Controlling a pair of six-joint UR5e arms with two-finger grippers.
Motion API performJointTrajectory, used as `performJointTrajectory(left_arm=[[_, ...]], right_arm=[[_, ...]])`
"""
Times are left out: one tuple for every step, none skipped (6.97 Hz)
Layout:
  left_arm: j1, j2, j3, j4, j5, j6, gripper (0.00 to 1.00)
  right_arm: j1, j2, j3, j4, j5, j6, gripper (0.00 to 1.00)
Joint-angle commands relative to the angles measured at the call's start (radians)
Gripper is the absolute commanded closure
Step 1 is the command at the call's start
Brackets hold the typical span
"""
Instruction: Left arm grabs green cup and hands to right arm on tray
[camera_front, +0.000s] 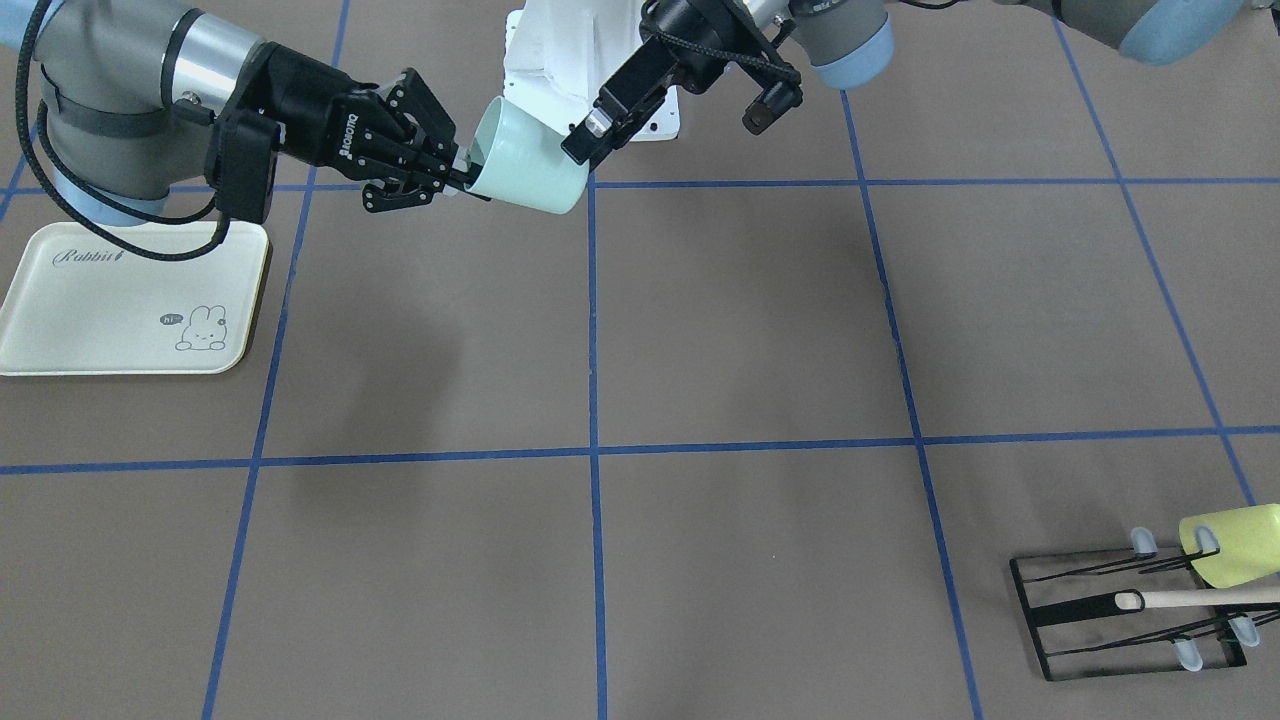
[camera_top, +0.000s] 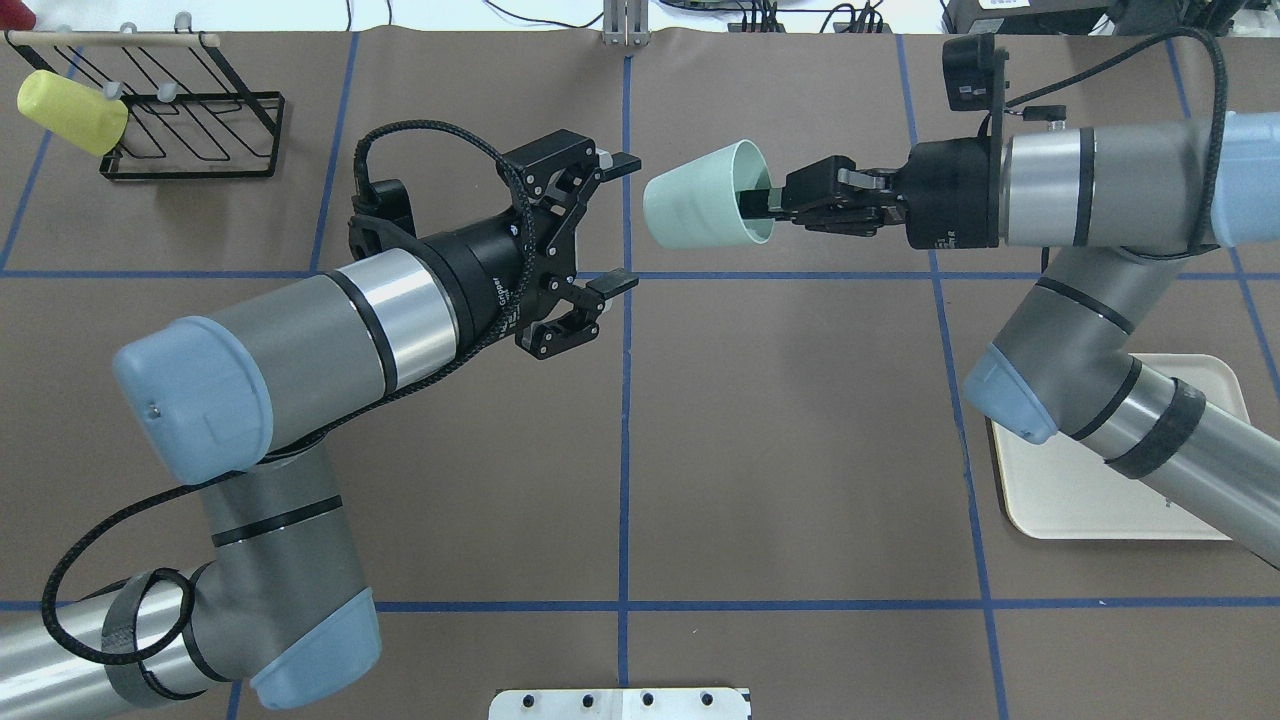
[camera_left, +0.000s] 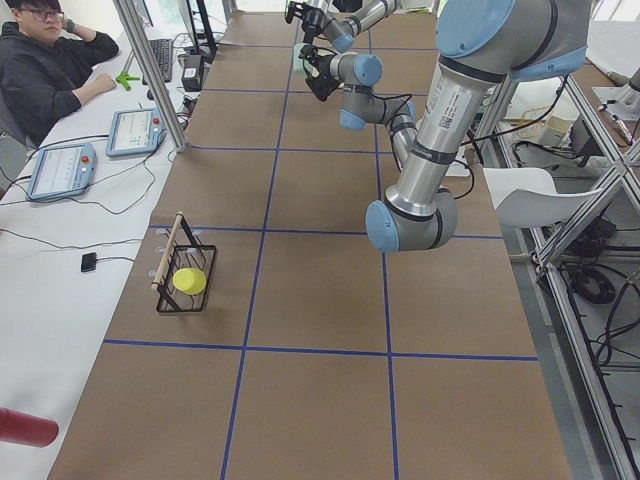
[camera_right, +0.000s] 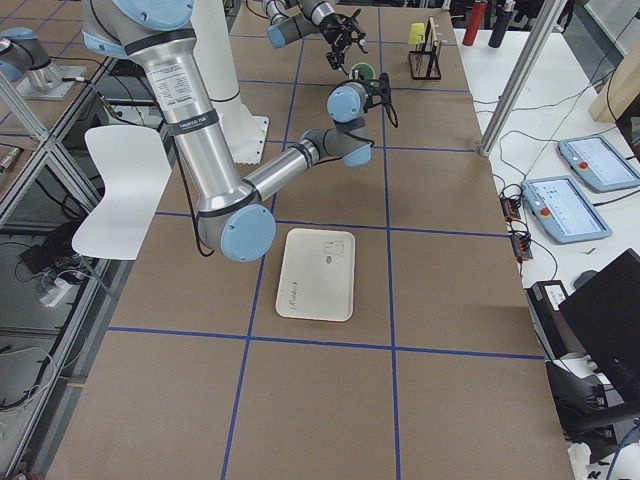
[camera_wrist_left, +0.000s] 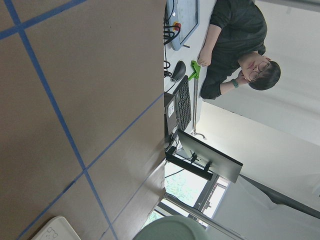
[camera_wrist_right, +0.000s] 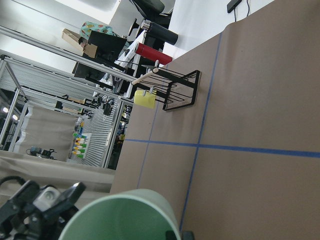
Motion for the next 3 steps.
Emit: performJointTrajectory(left_arm=[[-0.002,0.005,0.002,0.005,0.000,0.002,0.00],[-0.004,0.003,0.002,0.020,-0.002,0.057,0.00],[-0.008,0.003,0.000,0.060,-0.003,0.168,0.00]], right_arm=[[0.081,-0.011,-0.053,-0.010,0.003,-0.040,1.00],[0.129,-0.037,-0.076,-0.012,0.013,-0.078,1.00],[0.173,-0.083,-0.084,-0.045,0.041,-0.177,1.00]])
